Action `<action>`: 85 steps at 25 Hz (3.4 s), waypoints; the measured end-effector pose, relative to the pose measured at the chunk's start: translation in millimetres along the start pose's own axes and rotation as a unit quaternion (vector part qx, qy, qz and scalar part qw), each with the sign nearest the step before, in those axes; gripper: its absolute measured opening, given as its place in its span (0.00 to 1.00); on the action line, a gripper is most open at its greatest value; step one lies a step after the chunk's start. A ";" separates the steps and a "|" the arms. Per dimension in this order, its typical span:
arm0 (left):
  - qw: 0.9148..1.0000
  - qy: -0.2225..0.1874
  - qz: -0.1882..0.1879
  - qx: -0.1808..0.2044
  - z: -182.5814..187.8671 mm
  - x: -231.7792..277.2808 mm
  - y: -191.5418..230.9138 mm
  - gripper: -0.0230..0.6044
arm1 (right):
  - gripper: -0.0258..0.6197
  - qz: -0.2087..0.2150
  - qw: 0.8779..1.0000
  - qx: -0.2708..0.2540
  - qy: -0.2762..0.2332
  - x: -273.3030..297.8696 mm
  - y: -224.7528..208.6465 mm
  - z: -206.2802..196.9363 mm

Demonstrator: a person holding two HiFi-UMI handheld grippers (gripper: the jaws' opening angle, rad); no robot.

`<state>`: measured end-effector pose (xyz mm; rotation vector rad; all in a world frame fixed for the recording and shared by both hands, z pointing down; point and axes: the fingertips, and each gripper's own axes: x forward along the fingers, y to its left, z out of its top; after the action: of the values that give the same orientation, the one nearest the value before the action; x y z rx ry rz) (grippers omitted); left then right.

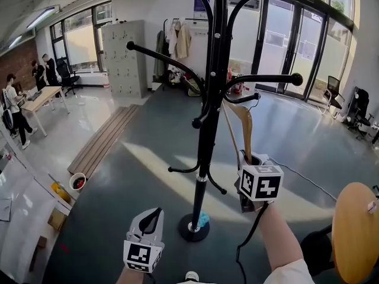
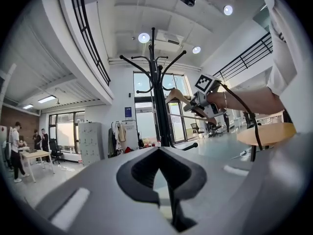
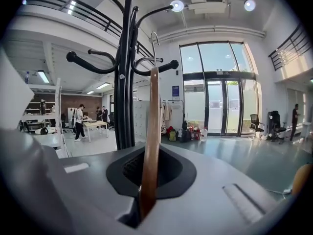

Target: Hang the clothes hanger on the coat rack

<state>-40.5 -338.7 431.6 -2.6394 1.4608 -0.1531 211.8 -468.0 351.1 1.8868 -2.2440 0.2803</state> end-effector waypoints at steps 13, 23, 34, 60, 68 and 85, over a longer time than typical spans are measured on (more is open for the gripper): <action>0.999 0.015 0.031 -0.011 -19.3 6.3 19.4 0.04 | 0.08 0.021 0.999 -0.015 0.043 51.0 9.9 -27.0; 0.999 0.025 0.045 -0.016 -31.7 -0.3 21.5 0.04 | 0.09 0.019 0.999 -0.007 0.044 51.1 12.3 -46.3; 0.999 0.027 0.034 -0.019 -34.2 -13.1 22.6 0.04 | 0.57 0.010 0.998 0.007 -0.056 34.2 18.0 -19.4; 0.997 -0.010 -0.080 -0.018 -14.5 -122.8 -4.6 0.04 | 0.08 -0.085 0.995 0.018 -0.041 -163.0 103.7 -120.7; 0.996 -0.024 -0.088 -0.012 -12.6 -164.7 -26.9 0.04 | 0.08 -0.059 0.998 0.022 -0.016 -204.7 148.7 -171.6; 0.996 -0.020 -0.081 -0.032 0.7 -305.4 -143.3 0.04 | 0.08 -0.007 0.999 0.030 -0.013 -372.2 216.5 -242.1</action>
<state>-82.1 -4.1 443.9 -2.7938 1.2608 -0.0699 67.6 -13.4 479.9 1.9472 -2.2628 0.3270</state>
